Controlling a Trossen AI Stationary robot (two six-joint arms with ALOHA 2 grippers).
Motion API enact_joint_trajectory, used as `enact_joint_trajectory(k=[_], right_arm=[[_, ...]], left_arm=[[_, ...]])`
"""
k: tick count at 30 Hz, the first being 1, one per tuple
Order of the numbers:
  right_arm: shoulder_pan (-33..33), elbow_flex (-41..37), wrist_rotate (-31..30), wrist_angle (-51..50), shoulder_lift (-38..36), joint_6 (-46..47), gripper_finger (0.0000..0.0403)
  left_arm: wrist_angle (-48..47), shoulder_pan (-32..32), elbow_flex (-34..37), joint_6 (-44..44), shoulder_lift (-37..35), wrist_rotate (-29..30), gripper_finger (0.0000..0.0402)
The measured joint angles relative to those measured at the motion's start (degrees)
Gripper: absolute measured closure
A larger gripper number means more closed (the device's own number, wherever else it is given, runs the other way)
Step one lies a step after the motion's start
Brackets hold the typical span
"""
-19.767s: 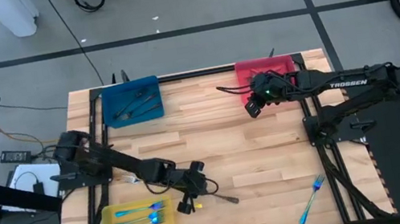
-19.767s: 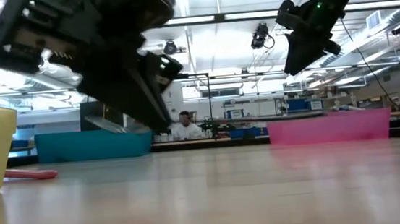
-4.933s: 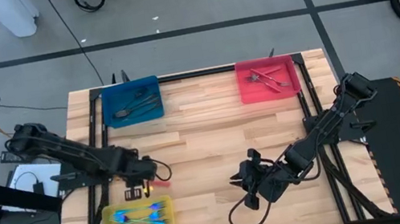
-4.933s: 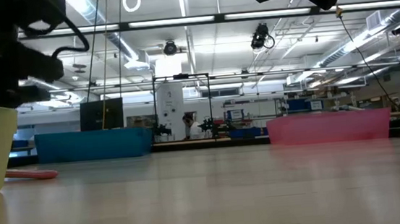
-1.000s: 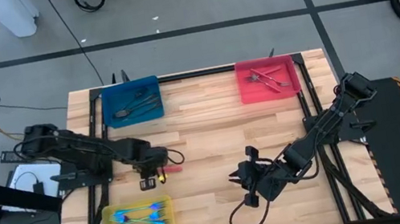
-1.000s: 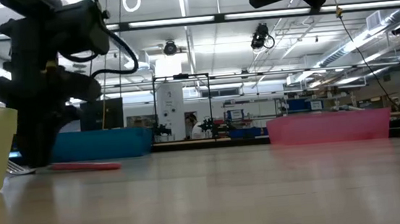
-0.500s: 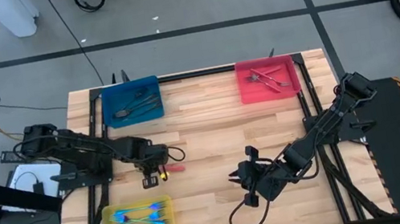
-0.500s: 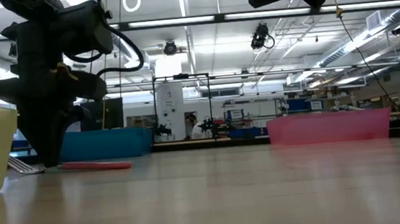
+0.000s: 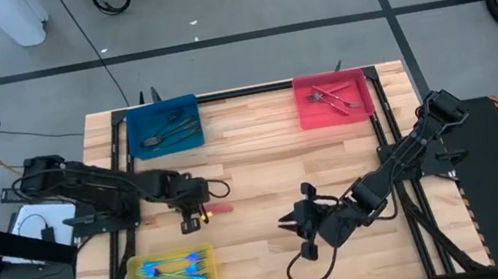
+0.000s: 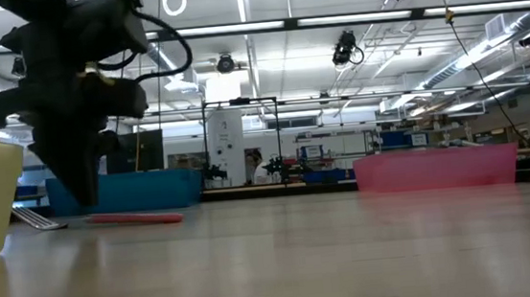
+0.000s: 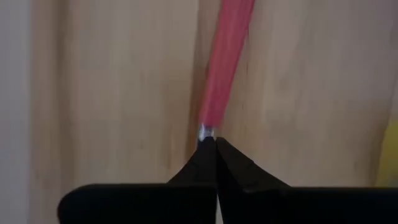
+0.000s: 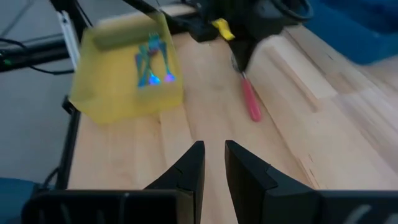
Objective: Sort silverware by color (type)
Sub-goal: Put the pink fork into the pink bin
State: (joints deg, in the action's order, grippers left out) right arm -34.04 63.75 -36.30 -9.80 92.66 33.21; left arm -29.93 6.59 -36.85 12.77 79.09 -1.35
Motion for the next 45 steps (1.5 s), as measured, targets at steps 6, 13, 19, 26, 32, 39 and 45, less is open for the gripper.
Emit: enact_joint_trajectory(k=[6,13,19,26,32,39,45], right_arm=[[0.0,0.0,0.1,5.5,0.0,-6.4,0.0332],[0.1,0.0,0.3,5.5,-0.1,-6.7,0.0332],[0.1,0.0,0.4,5.1,-0.1,-6.8,0.0332],[0.1,0.0,0.4,2.0,-0.1,-7.9,0.0332],[0.6,0.0,0.4,-2.8,-0.1,-7.4,0.0332],[0.7,0.0,0.4,-4.4,-0.1,-7.3,0.0332],[0.7,0.0,0.4,-4.6,-0.1,-7.3,0.0332]], left_arm=[[6.1,0.0,-0.1,0.1,-0.7,0.0,0.0401],[1.4,0.0,-0.1,0.1,-0.8,0.0,0.0401],[-0.8,0.0,-0.2,0.1,-0.8,-0.1,0.0383],[-1.2,0.0,-0.2,0.1,-0.8,-0.9,0.0316],[-1.6,0.1,-0.2,0.1,-0.7,-4.2,0.0274],[-1.5,-2.2,-0.3,-0.2,0.0,0.2,0.0260],[-1.2,-3.9,-0.4,-0.6,3.4,-2.4,0.0260]])
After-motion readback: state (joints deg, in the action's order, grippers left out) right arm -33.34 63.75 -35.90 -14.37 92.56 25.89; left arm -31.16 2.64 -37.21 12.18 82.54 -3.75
